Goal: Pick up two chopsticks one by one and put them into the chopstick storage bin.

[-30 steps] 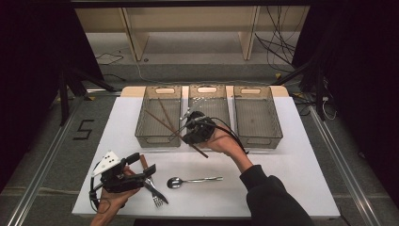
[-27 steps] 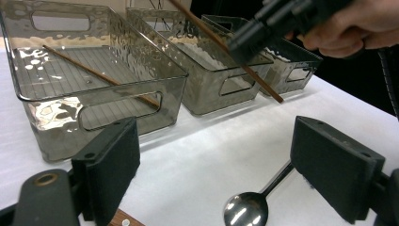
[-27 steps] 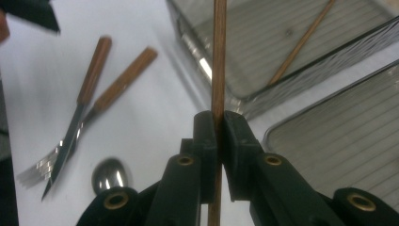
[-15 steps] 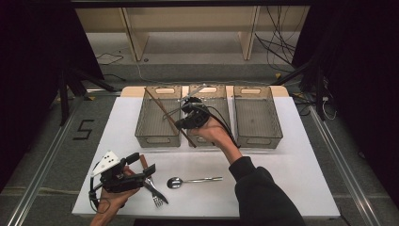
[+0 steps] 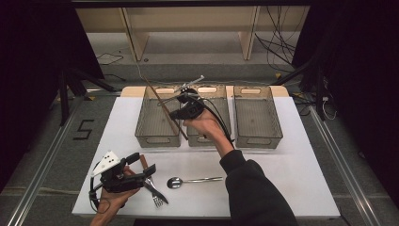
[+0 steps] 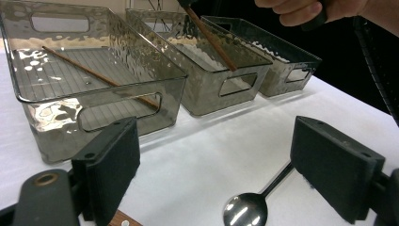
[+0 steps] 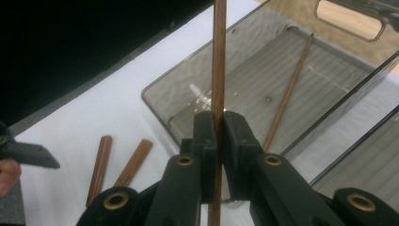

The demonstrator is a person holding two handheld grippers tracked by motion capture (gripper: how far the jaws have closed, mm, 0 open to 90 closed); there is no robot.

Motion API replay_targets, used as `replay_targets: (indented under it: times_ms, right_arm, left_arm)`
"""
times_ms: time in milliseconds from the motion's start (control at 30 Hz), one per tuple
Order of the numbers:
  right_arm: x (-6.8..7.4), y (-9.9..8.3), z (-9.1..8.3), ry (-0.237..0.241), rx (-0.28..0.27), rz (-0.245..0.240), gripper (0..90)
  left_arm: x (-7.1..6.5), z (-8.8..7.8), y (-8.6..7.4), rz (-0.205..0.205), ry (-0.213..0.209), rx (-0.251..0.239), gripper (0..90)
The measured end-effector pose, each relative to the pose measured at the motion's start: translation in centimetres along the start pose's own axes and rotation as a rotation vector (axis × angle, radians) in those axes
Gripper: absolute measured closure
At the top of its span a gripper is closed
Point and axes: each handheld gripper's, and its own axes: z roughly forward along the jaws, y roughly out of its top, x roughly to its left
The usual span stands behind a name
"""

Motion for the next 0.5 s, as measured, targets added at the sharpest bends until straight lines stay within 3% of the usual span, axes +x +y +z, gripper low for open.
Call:
replay_targets:
  times_ms: [500]
  right_arm:
    - [-0.5,1.3,1.2,-0.029,-0.041,0.054,84.9]
  left_arm:
    - [0.0,0.0,0.0,0.000,-0.003,-0.001,15.7]
